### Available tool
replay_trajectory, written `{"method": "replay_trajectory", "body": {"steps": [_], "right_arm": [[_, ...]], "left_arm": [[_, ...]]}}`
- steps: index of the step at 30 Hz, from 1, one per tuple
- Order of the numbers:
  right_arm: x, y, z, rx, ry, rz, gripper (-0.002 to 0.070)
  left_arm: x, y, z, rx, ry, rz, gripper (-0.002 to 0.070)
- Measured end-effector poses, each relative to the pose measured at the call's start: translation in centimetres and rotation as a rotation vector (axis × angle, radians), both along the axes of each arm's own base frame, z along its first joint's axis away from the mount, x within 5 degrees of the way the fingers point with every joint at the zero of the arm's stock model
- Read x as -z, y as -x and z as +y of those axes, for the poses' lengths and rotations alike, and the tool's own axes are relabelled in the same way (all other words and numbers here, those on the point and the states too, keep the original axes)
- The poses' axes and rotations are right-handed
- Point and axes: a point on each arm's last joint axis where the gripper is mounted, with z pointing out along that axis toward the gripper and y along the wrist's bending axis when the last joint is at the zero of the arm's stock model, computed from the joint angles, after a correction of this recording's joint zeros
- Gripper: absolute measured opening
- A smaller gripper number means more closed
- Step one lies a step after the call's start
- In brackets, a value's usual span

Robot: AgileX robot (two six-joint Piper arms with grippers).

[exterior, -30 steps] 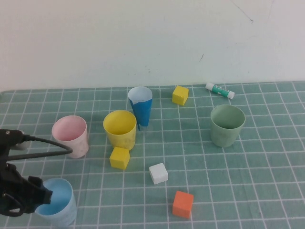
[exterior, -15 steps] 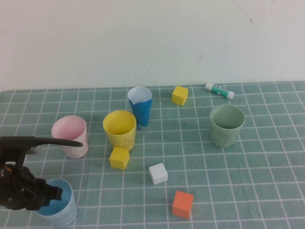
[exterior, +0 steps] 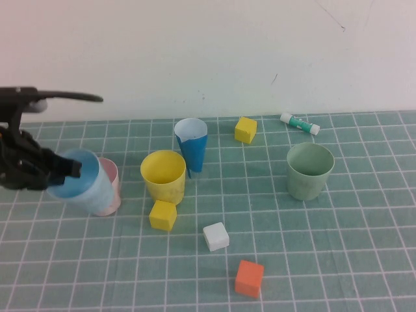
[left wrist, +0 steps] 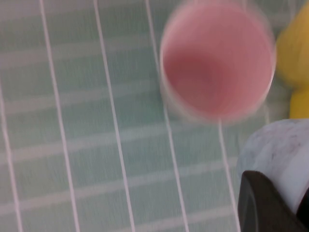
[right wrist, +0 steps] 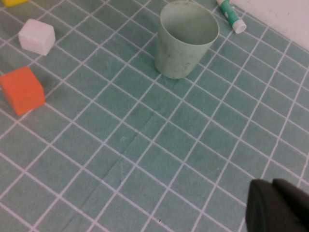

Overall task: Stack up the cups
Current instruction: Place the blue cup on the pink cup

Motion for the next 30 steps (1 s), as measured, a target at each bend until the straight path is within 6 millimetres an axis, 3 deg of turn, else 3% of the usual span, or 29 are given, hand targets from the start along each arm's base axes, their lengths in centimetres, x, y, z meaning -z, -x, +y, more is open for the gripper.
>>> {"method": "replay_trajectory", "body": {"steps": [4, 7, 16, 26, 30], "right_arm": [[0.0, 0.0, 0.0, 0.000, 0.000, 0.000, -0.0003], [0.0, 0.0, 0.0, -0.001, 0.000, 0.002, -0.0003], [0.0, 0.0, 0.0, -0.002, -0.002, 0.004, -0.0003], [0.0, 0.0, 0.1, -0.004, -0.020, 0.002, -0.0003], [-0.3, 0.1, 0.7, -0.046, -0.064, -0.015, -0.0003]], "left_arm": [[-2.7, -1.8, 0.1, -0.003, -0.012, -0.111, 0.0012], [-3.2, -3.5, 0.1, -0.002, -0.022, -0.137, 0.0012], [0.9, -7.1, 0.0, 0.008, -0.033, 0.007, 0.0011], [2.1, -7.6, 0.2, 0.016, -0.064, 0.031, 0.0016], [2.1, -7.6, 0.3, 0.022, -0.084, 0.031, 0.0115]]}}
